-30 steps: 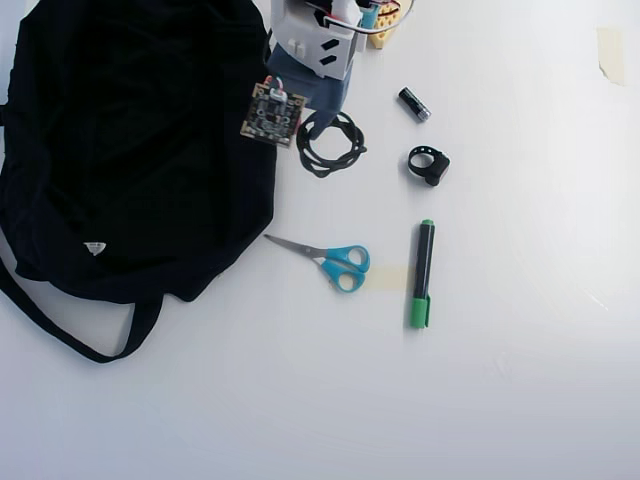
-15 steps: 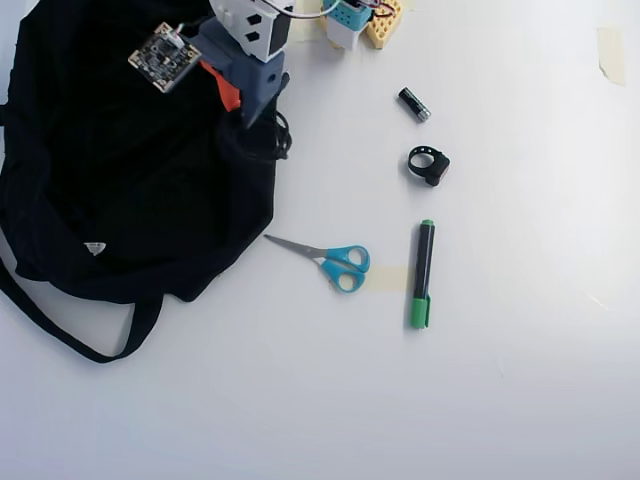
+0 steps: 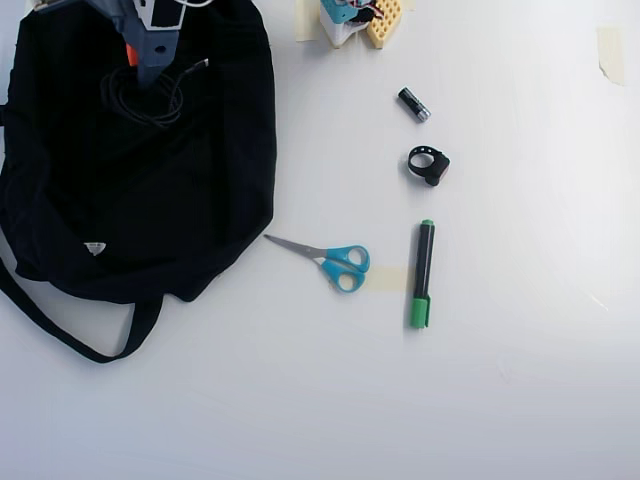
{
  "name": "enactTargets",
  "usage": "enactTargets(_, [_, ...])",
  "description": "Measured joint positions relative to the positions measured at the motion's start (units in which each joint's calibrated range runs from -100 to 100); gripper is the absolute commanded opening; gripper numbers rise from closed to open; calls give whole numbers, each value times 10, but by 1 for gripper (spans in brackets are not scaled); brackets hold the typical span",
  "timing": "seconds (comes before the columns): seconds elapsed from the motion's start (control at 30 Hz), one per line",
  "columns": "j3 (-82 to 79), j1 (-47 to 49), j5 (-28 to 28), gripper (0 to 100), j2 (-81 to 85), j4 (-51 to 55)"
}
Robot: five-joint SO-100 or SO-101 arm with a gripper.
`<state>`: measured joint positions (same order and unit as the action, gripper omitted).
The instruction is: Put the cable into the black bag
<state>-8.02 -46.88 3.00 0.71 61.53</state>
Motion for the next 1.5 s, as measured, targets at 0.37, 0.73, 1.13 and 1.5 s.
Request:
enactTargets(0.37, [2,-100,-9,3,-112,-67])
enactTargets(0.73, [2,-92,-7,24,-136,-64])
enactTargets(1.13, [2,189,33,3,68,114])
enactTargets(1.5, [2,453,50,2,108,242])
